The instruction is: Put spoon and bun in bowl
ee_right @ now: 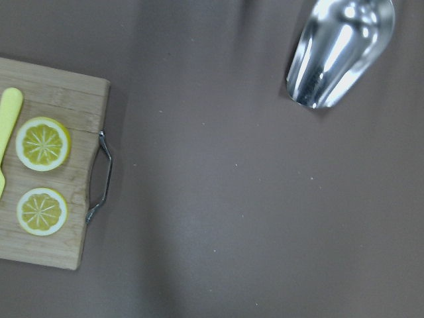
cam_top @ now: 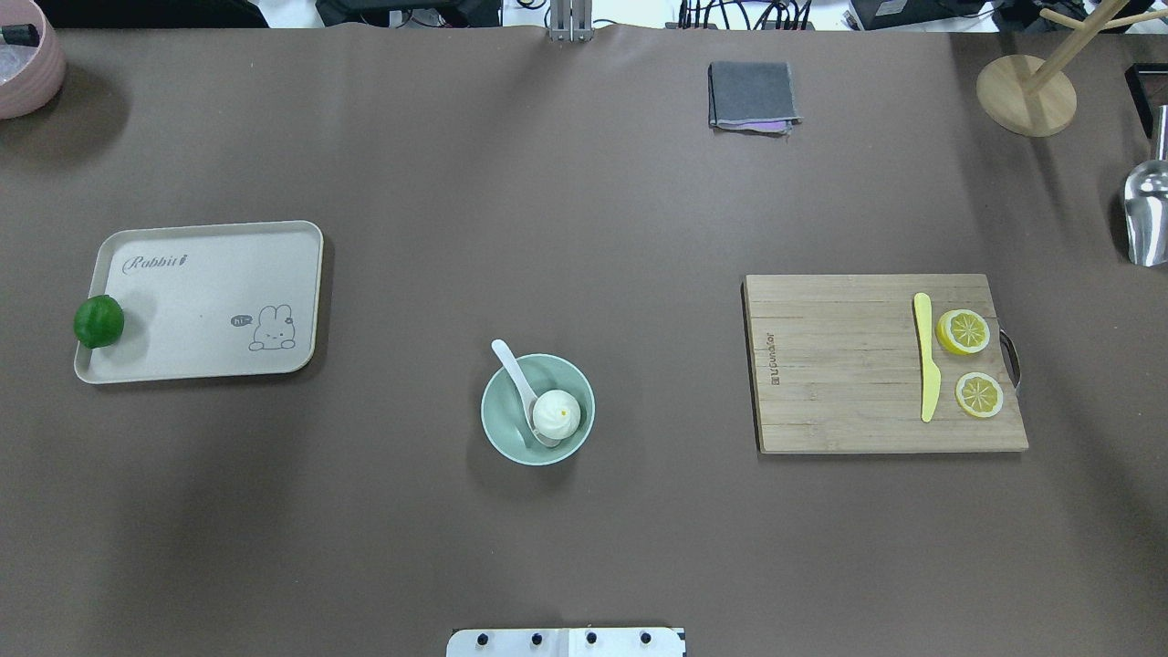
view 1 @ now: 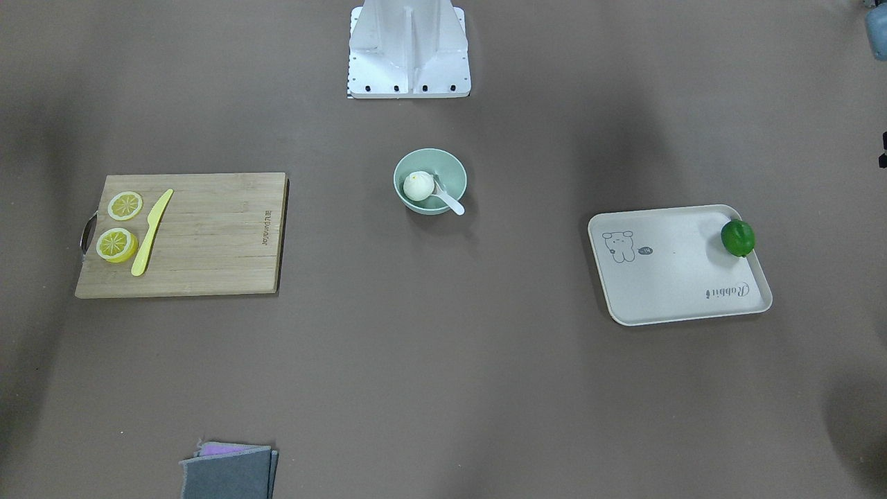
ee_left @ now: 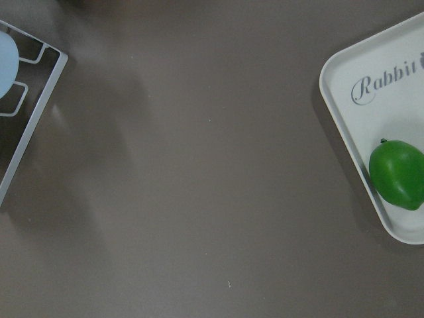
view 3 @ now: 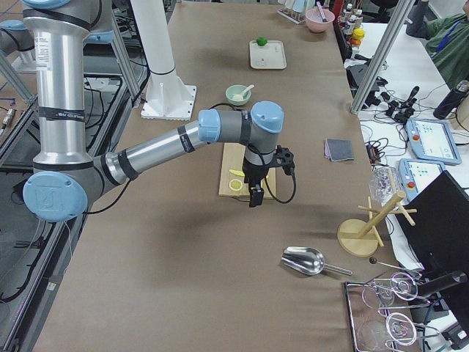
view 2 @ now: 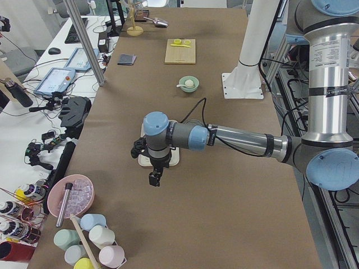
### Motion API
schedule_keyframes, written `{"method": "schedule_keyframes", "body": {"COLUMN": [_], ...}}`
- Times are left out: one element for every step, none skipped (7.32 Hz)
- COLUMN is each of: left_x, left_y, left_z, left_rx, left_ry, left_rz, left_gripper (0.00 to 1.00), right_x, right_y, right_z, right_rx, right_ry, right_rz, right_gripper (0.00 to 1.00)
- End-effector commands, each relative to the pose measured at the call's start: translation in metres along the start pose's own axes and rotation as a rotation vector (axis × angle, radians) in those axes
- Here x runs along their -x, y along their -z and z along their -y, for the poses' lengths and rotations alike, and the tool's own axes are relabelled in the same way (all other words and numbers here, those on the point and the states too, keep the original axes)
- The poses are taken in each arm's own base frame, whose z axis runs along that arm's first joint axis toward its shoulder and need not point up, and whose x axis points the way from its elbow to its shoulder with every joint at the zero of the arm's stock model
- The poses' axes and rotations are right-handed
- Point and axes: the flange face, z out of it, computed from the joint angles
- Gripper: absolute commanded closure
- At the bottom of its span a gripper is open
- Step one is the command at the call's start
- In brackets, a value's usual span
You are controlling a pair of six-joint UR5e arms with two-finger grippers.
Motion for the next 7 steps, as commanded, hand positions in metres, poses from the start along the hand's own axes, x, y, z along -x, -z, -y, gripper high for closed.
{"method": "schedule_keyframes", "body": {"left_x": [0.017,0.012,0.012,0.012,0.011,0.014,0.014], "left_y": [0.008,0.012,0.012,0.012,0.012,0.01,0.009], "left_z": [-0.016,-0.016,-0.016,-0.016,-0.016,-0.017,-0.017], "left_rx": [-0.037,-0.05,-0.05,-0.048,-0.049,-0.045,-0.043], "left_ry": [0.068,0.064,0.064,0.059,0.056,0.061,0.061], "left_rz": [-0.084,-0.116,-0.115,-0.107,-0.109,-0.108,-0.108], "left_gripper": [0.02,0.02,0.02,0.02,0.02,0.02,0.02], "right_x": [-0.038,-0.04,-0.045,-0.054,-0.063,-0.077,-0.086], "right_y": [-0.02,-0.023,-0.028,-0.039,-0.049,-0.066,-0.076], "right_z": [-0.033,-0.033,-0.034,-0.034,-0.032,-0.03,-0.027], "right_rx": [0.036,0.041,0.054,0.076,0.076,0.064,0.051], "right_ry": [-0.093,-0.099,-0.11,-0.126,-0.124,-0.113,-0.102], "right_rz": [0.037,0.036,0.035,0.037,0.037,0.037,0.038], "right_gripper": [0.0,0.0,0.0,0.0,0.0,0.0,0.0]}}
